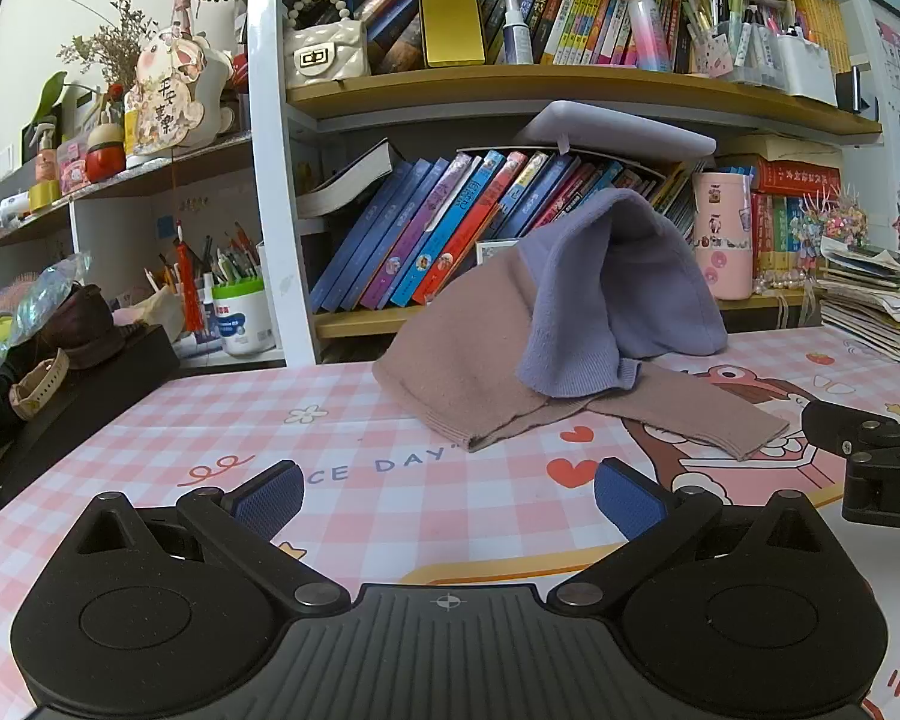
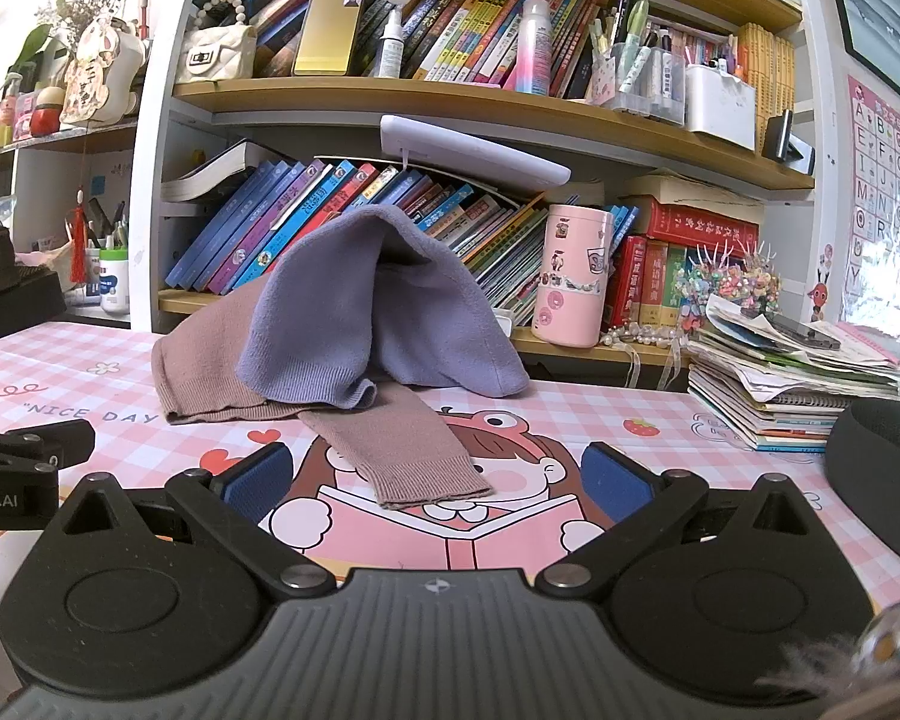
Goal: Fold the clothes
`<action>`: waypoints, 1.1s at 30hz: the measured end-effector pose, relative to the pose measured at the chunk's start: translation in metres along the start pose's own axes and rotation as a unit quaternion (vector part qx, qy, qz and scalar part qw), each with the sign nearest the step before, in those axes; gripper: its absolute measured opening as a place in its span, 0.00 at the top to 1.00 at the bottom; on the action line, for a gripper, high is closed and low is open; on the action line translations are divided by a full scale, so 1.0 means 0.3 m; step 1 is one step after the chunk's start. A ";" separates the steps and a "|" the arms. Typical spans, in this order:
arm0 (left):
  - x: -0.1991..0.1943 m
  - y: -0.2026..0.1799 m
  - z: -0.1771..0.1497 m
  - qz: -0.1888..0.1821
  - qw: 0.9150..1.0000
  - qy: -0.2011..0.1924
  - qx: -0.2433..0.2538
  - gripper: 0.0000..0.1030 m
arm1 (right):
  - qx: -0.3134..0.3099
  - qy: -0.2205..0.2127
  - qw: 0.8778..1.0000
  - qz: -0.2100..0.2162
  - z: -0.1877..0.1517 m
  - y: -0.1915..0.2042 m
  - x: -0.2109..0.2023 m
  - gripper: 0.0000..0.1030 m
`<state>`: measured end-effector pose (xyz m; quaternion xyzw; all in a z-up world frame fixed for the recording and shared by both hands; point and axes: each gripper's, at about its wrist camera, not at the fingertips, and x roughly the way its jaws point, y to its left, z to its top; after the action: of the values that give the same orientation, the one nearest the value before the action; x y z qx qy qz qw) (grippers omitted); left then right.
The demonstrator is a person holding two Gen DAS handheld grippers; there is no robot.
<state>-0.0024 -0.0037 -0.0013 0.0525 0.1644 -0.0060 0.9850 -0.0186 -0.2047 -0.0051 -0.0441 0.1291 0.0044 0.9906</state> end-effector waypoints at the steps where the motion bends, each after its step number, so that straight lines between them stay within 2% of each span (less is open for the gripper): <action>1: 0.000 0.000 0.000 0.000 1.000 0.000 0.000 0.00 | 0.000 0.000 1.000 0.000 0.000 0.000 0.000 0.00; 33: 0.001 0.006 0.000 0.005 1.000 0.000 -0.006 0.00 | 0.005 -0.003 1.000 -0.002 -0.001 -0.007 -0.002 0.00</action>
<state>-0.0022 -0.0020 -0.0012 0.0471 0.1643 -0.0001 0.9853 -0.0193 -0.2067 -0.0050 -0.0398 0.1259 0.0024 0.9912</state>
